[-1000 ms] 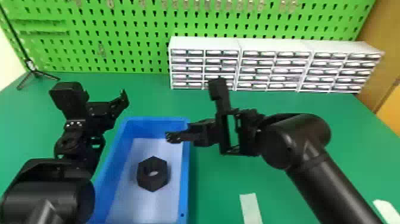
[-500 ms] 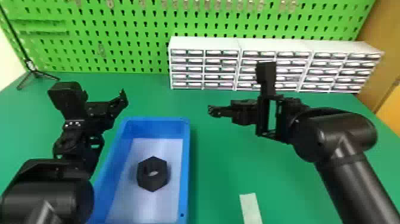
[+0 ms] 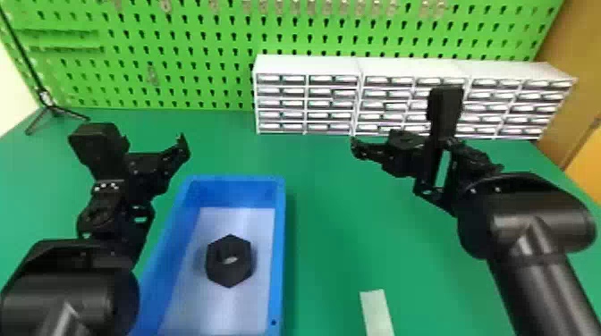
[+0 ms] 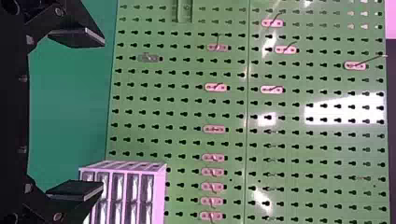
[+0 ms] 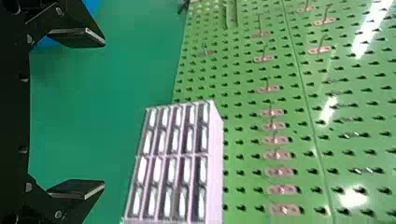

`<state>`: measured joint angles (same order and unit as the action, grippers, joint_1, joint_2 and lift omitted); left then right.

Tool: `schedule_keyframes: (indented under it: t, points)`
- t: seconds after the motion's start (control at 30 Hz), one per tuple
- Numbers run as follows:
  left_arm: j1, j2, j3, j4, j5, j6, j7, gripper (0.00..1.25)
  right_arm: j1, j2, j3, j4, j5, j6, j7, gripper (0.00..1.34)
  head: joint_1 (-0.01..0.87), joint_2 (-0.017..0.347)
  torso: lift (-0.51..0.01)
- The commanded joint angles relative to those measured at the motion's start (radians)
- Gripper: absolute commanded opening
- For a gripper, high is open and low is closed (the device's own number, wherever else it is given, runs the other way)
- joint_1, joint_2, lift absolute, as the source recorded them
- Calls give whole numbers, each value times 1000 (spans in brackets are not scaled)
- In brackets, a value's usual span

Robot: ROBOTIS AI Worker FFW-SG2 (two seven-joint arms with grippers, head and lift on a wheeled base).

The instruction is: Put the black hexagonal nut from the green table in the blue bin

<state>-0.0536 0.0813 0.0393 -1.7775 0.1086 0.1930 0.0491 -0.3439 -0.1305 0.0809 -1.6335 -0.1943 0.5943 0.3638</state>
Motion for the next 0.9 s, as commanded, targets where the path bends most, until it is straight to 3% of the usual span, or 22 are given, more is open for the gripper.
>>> schedule_keyframes:
  t: [0.0,0.3,0.5,0.87]
  points:
    - [1,0,1,0,0,0,0,1052,40,23,-33,0,35,-102,-43,1117,686,28,-96]
    - [1,0,2,0,0,0,0,1052,128,80,-84,0,105,-269,-178,1117,686,28,-96]
    - [1,0,1,0,0,0,0,1052,169,78,-66,14,130,-386,-263,1117,686,28,-96]
    - [6,0,-1,0,5,0,0,1052,204,81,-39,78,159,-561,-316,1115,686,28,-96]
